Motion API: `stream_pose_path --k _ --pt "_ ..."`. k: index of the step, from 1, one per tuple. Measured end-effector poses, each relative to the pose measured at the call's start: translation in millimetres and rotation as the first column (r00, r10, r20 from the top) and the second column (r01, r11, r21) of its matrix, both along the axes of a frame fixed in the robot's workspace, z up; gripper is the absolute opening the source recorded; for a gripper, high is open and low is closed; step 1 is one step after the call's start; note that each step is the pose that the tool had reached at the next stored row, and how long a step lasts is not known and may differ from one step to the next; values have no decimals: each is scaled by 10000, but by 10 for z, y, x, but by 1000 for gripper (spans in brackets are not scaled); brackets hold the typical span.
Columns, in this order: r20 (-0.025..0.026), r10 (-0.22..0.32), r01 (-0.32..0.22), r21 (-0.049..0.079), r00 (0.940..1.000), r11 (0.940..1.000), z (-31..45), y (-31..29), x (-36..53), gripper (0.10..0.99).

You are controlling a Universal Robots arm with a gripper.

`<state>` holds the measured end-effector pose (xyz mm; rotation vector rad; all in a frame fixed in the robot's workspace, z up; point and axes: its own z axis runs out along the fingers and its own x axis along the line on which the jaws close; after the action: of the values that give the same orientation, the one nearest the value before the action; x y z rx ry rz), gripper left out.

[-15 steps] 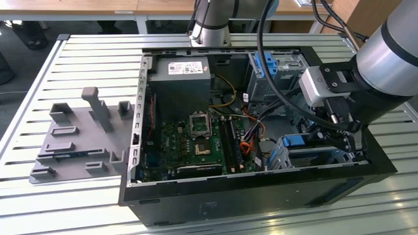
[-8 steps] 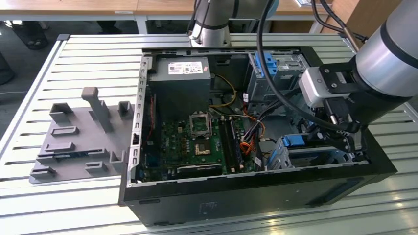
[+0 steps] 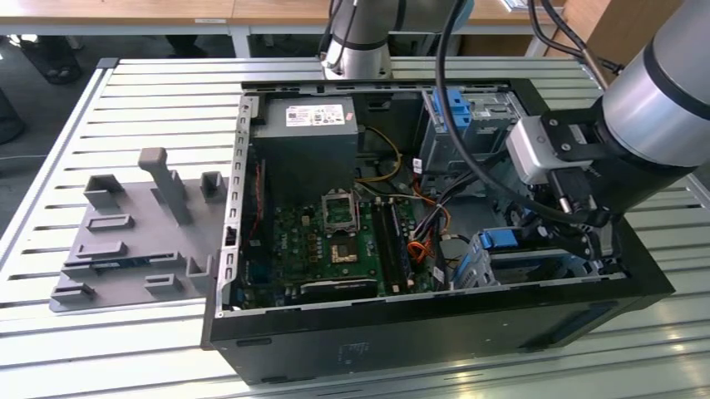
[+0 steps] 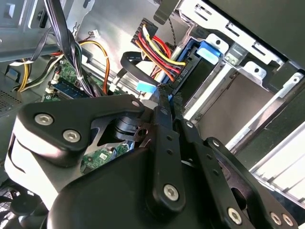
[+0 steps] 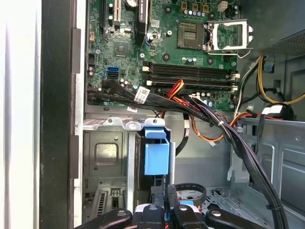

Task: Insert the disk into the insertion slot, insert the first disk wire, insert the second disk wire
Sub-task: 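Insert the second disk wire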

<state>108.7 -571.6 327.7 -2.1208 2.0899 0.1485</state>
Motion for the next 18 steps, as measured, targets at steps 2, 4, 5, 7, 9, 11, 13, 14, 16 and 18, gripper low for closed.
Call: stream_pose_path --k 2,4,5,7,9,11,13,14,16,18 --pt "0 0 0 1 10000 10000 -9 0 0 149" --pt "0 0 0 1 10000 10000 -20 0 0 149" --pt "0 0 0 0 10000 10000 -25 0 0 149" --pt "0 0 0 -4 10000 10000 -28 0 0 149" --pt "0 0 0 -4 10000 10000 -30 0 0 149" --pt "0 0 0 -1 10000 10000 -32 0 0 149" --pt "1 0 0 3 10000 10000 -34 0 0 161" --pt "1 0 0 2 10000 10000 -35 0 0 161" --pt "0 0 0 2 10000 10000 -31 0 0 224" --pt "0 0 0 1 10000 10000 -7 0 0 224"
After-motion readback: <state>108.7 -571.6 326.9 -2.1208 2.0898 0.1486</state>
